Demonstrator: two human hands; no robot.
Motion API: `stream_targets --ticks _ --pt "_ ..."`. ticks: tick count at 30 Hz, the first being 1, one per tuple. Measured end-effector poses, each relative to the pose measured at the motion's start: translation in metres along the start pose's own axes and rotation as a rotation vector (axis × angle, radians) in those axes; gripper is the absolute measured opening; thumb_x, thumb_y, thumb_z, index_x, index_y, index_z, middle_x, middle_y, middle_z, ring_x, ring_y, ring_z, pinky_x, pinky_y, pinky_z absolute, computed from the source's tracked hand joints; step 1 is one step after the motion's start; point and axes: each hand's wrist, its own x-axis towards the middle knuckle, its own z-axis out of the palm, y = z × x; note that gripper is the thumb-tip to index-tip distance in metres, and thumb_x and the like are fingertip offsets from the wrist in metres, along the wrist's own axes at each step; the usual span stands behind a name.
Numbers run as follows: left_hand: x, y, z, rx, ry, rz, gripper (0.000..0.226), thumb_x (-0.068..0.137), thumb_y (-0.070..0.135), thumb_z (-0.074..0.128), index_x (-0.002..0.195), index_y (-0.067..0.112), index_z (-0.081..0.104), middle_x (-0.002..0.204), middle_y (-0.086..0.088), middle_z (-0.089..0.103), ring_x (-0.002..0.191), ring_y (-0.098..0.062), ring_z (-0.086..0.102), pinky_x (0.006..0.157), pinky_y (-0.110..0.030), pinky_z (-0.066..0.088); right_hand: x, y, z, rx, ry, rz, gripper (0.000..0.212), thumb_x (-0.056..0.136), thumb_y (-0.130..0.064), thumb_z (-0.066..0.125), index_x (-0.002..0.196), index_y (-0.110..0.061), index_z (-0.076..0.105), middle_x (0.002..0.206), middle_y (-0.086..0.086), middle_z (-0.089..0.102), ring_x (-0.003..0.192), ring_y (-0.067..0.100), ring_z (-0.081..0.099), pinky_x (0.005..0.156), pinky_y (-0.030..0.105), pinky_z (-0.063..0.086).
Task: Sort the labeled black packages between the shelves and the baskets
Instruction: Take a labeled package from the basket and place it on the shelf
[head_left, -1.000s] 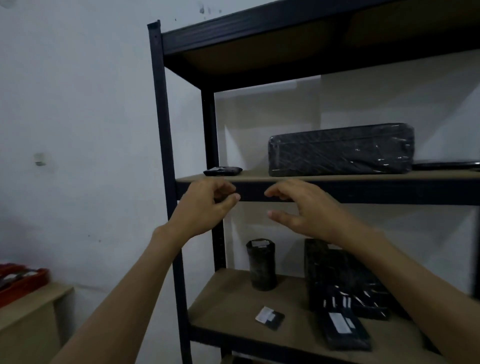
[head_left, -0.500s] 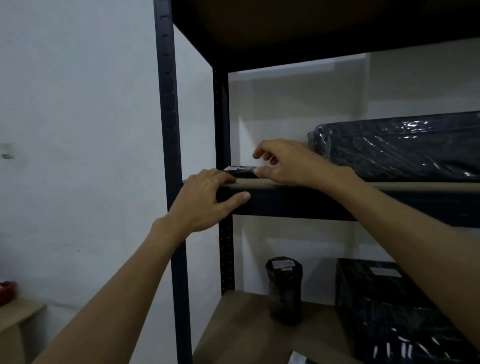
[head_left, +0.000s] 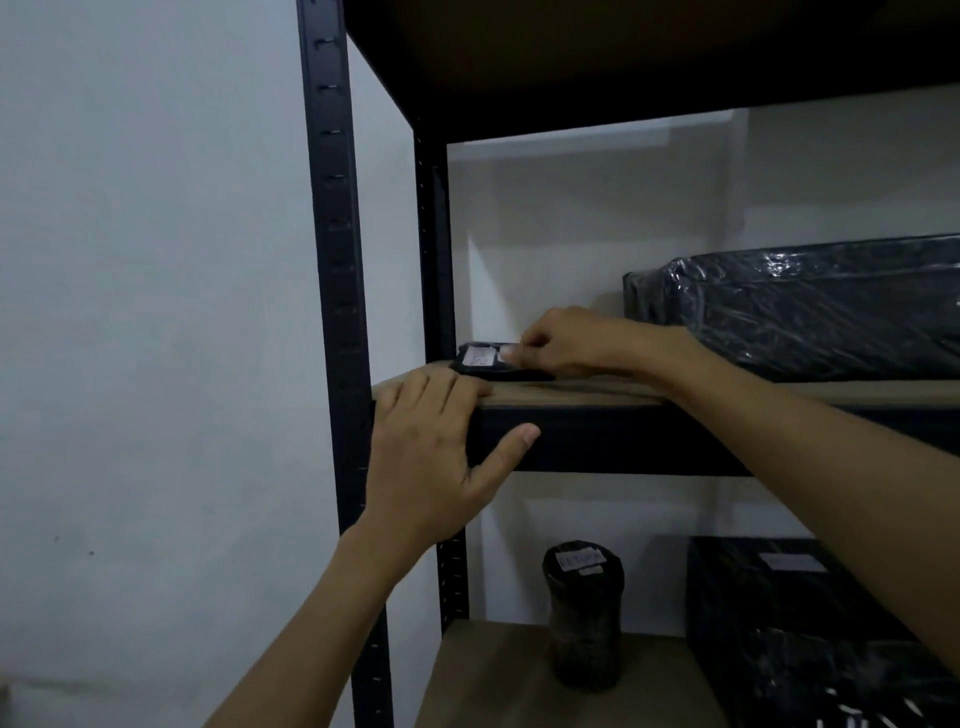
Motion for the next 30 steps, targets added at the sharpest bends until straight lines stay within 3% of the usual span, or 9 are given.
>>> stream_targets --ticks 4,8,13,17,20,23,26,28,30 --pt "0.000 0.001 0.002 0.009 0.028 -0.003 0.056 0.090 0.064 0.037 0.099 0.016 0.063 0.097 0.000 0.060 0.090 -0.017 0.050 0.083 -0.027 0.026 -0.009 0.008 -0.008 -0.018 0.198 0.141 0.072 0.089 -0.069 0.029 0.084 -0.008 0.067 0.088 0.006 0.067 0.085 0.024 0.062 0.074 0.031 0.042" --pt "0.000 0.001 0.005 0.013 0.057 0.004 0.055 0.090 0.063 0.037 0.097 0.015 0.062 0.095 0.000 0.060 0.089 -0.018 0.050 0.082 -0.028 0.028 -0.009 0.007 0.000 -0.155 0.039 0.328 0.087 0.077 -0.082 0.032 0.117 -0.010 0.058 0.126 0.014 0.058 0.109 0.029 0.056 0.084 0.035 0.042" --pt "-0.001 0.002 0.004 -0.007 0.066 0.000 0.056 0.090 0.064 0.036 0.097 0.014 0.062 0.095 -0.001 0.060 0.088 -0.018 0.050 0.082 -0.030 0.031 -0.012 0.009 -0.006 0.397 -0.040 0.346 0.056 0.075 -0.055 0.069 0.101 -0.006 0.062 0.094 0.009 0.062 0.085 0.021 0.059 0.065 0.027 0.042" --pt "-0.001 0.002 0.003 -0.008 0.052 -0.009 0.056 0.090 0.064 0.036 0.098 0.015 0.062 0.094 -0.001 0.059 0.088 -0.018 0.050 0.082 -0.030 0.031 -0.013 0.011 -0.010 0.548 0.124 0.221 0.033 0.071 -0.030 0.080 0.084 -0.016 0.054 0.083 0.003 0.058 0.070 0.013 0.053 0.053 0.024 0.035" --pt "-0.002 0.002 0.003 -0.005 0.050 -0.012 0.055 0.090 0.063 0.037 0.095 0.015 0.062 0.092 -0.001 0.059 0.087 -0.018 0.050 0.082 -0.030 0.031 -0.017 0.013 -0.008 0.645 0.299 0.083 0.042 0.068 -0.002 0.078 0.079 -0.020 0.042 0.076 0.000 0.048 0.072 0.017 0.045 0.053 0.026 0.033" --pt "-0.001 0.002 0.002 -0.012 0.040 -0.016 0.055 0.090 0.064 0.036 0.095 0.015 0.061 0.093 -0.001 0.058 0.088 -0.018 0.049 0.083 -0.029 0.031 -0.021 0.012 -0.001 0.577 0.205 0.030 0.041 0.068 0.007 0.074 0.086 -0.016 0.044 0.079 0.007 0.050 0.073 0.020 0.044 0.058 0.030 0.033" --pt "-0.001 0.003 0.002 -0.011 0.050 -0.018 0.054 0.090 0.063 0.037 0.094 0.015 0.060 0.091 0.000 0.058 0.087 -0.018 0.049 0.083 -0.029 0.030 -0.020 0.010 0.000 0.534 0.219 0.016 0.039 0.073 0.001 0.074 0.105 -0.003 0.053 0.099 0.019 0.062 0.086 0.027 0.056 0.076 0.045 0.048" --pt "-0.001 0.003 0.002 -0.009 0.054 -0.016 0.054 0.090 0.063 0.038 0.095 0.014 0.061 0.092 -0.001 0.058 0.087 -0.018 0.049 0.083 -0.030 0.030 -0.021 0.009 -0.003 0.561 0.238 0.067 0.048 0.075 -0.008 0.075 0.119 -0.006 0.055 0.113 0.013 0.064 0.103 0.025 0.060 0.093 0.042 0.050" --pt "-0.001 0.003 0.002 -0.009 0.049 -0.020 0.054 0.090 0.063 0.037 0.096 0.015 0.061 0.092 -0.001 0.058 0.087 -0.017 0.049 0.084 -0.030 0.031 -0.021 0.010 -0.004 0.613 0.209 0.143 0.051 0.076 -0.015 0.076 0.122 -0.013 0.053 0.111 0.006 0.065 0.100 0.023 0.062 0.079 0.039 0.055"
